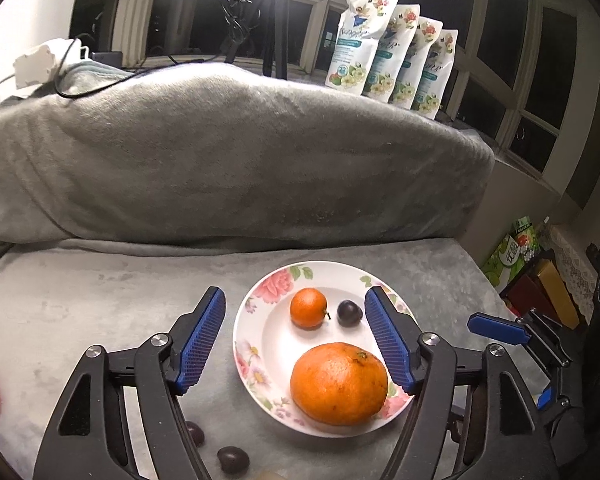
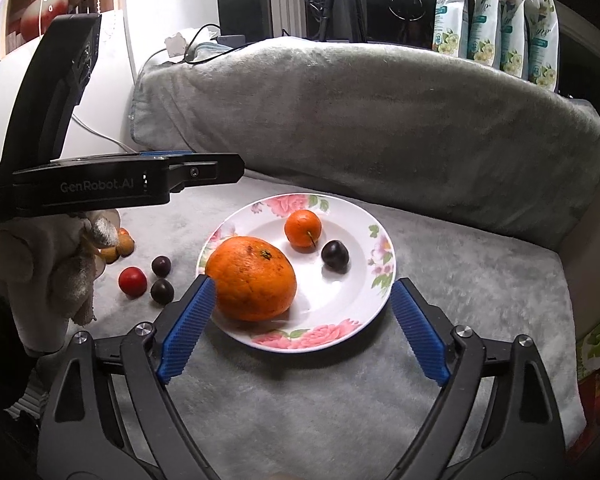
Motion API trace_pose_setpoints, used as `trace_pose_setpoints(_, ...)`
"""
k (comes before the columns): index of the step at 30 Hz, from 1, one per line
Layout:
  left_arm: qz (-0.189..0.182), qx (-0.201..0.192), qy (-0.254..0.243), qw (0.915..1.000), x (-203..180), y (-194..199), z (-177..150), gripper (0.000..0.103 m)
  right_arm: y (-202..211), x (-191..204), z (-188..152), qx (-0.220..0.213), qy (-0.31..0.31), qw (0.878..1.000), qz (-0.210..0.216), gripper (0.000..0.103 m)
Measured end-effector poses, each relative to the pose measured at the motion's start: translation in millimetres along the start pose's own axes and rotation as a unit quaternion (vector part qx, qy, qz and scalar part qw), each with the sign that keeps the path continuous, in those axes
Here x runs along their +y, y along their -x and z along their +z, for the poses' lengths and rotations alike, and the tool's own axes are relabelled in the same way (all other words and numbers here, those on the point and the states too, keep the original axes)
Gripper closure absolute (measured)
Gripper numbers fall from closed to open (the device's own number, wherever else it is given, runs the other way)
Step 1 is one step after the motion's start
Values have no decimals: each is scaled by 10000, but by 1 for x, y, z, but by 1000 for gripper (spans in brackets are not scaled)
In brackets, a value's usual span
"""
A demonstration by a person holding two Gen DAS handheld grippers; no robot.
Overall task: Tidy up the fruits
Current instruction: 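Withdraw both tools from the plate toward the remaining fruit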
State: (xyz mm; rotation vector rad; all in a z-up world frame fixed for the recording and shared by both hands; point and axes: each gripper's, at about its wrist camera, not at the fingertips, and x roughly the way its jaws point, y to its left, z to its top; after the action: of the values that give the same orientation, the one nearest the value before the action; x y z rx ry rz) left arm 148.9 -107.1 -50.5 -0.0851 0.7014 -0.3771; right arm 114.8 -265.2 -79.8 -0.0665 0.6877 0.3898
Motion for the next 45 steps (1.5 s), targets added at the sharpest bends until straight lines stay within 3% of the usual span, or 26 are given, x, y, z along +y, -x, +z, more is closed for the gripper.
trace_pose_setpoints(12, 228, -302, 53, 9993, 21, 43, -2, 31, 15, 17, 13, -119, 90, 9997, 167, 7)
trace_pose_setpoints(25, 853, -637, 618, 9924, 109, 111, -25, 31, -5, 46, 42, 87, 160, 9969, 762, 7)
trace_pose_setpoints(32, 1068, -455, 908, 9891, 143, 122, -55, 31, -27, 71, 51, 284, 361, 9936, 1028, 7)
trace_pose_setpoints(42, 897, 48, 1025, 9907, 155, 103, -91, 50, -44, 112, 44, 468, 899, 9878, 1181, 7)
trace_pose_setpoints(45, 832, 192, 1022, 9911, 155, 95, -98, 53, -48, 122, 39, 539, 1082, 9855, 1190, 13)
